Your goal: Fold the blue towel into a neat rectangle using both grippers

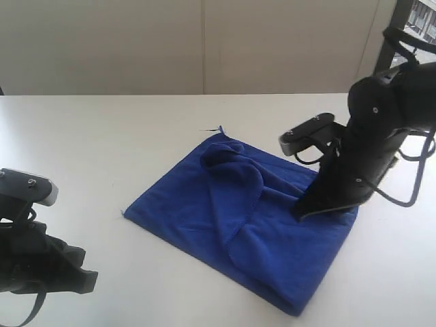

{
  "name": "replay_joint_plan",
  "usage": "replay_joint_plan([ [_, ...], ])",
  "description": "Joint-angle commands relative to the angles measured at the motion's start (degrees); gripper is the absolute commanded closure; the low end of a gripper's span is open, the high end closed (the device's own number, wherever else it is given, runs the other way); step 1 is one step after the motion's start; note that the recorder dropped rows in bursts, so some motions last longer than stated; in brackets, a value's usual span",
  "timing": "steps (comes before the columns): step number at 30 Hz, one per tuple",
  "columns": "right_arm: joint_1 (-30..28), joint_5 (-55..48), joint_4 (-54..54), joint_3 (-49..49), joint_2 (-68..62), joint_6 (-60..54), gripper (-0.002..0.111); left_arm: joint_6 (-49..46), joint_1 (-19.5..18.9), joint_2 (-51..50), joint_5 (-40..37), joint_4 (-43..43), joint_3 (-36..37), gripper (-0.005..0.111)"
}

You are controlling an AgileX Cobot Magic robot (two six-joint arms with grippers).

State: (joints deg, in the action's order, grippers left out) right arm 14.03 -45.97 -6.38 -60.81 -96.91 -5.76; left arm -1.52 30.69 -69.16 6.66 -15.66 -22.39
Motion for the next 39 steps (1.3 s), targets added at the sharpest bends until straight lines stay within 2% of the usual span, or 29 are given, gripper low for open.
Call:
replay_joint_plan([
  [1,3.7,5.8,3.1,0.2,-1.1,-4.5,0.108,0.1,0.2,0.5,-0.3,-0.2,0.4,0.107],
  [7,4.3,8.8,3.1,0.2,-7.9,-4.5,0.108,0.1,0.2,0.5,-0.9,-0.2,0.4,0.107],
  [19,4.9,1.4,3.1,0.2,-10.7,-6.5,0.108,0.2,0.2,0.5,-1.7,-0.2,0.4,0.107],
  [31,15.3,1.1,5.9,3.8,-10.7,-6.7,0.108,0.2,0.2,0.5,-1.9,-0.2,0.4,0.107],
  [39,25.6,3.0,11.1,3.7,-10.7,-7.1,0.108,0.2,0.2,0.5,-2.1,-0.2,0.4,0.107],
])
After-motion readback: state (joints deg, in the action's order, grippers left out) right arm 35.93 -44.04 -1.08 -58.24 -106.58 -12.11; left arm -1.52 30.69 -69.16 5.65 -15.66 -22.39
